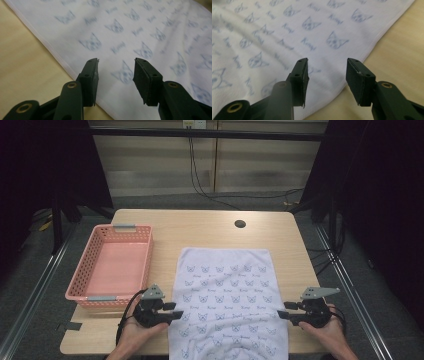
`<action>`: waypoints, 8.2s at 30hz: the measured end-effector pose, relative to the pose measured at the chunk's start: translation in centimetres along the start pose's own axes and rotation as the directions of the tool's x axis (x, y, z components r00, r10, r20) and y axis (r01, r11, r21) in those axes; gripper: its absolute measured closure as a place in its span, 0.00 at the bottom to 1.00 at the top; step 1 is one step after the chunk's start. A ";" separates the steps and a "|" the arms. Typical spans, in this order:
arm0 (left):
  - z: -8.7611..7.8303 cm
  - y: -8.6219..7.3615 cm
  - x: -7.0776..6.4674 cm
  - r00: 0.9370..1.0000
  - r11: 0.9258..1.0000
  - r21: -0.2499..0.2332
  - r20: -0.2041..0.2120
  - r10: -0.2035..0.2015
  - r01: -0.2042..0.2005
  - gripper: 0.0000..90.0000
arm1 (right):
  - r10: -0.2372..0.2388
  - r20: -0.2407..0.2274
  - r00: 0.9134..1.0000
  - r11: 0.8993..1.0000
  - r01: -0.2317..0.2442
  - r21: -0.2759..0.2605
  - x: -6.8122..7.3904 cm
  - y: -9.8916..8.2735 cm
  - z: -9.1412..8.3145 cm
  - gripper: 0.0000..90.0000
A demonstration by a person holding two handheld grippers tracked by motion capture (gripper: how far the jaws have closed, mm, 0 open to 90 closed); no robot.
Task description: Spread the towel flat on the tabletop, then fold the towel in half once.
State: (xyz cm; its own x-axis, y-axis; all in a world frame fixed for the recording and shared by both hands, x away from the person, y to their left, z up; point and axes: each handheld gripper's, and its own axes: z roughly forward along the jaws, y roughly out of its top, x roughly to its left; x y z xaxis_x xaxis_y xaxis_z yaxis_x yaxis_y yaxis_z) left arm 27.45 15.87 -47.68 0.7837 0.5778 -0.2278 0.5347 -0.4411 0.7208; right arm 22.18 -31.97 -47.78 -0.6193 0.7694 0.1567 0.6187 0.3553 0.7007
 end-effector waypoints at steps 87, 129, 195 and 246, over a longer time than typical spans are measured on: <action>7.1 4.8 6.7 0.991 0.997 -0.006 -0.105 -0.079 0.079 0.84 | 0.050 -0.010 0.999 0.999 -0.050 0.007 -7.1 5.5 7.5 0.99; -4.5 20.8 9.1 0.991 0.933 -0.361 -0.127 -0.041 -0.007 0.97 | 0.046 0.070 0.996 0.926 -0.016 -0.378 -10.6 22.8 -2.2 0.99; 1.6 -1.4 -1.0 0.997 0.994 0.072 -0.010 -0.083 0.083 0.97 | 0.086 -0.091 0.992 0.987 -0.073 0.142 0.1 -0.5 1.3 1.00; 10.8 9.6 11.0 0.960 0.981 -0.031 -0.205 -0.191 0.189 0.98 | 0.197 0.149 0.969 0.980 -0.196 -0.026 -13.1 9.9 10.7 1.00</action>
State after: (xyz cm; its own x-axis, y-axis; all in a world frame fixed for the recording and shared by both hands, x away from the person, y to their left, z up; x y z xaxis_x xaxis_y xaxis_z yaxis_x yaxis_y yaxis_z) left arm 44.61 10.64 -50.36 0.5852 0.7797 -0.2226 0.6633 -0.3023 0.6846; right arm 41.58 -32.87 -50.32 -0.4059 0.8947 0.1862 0.7152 0.1841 0.6743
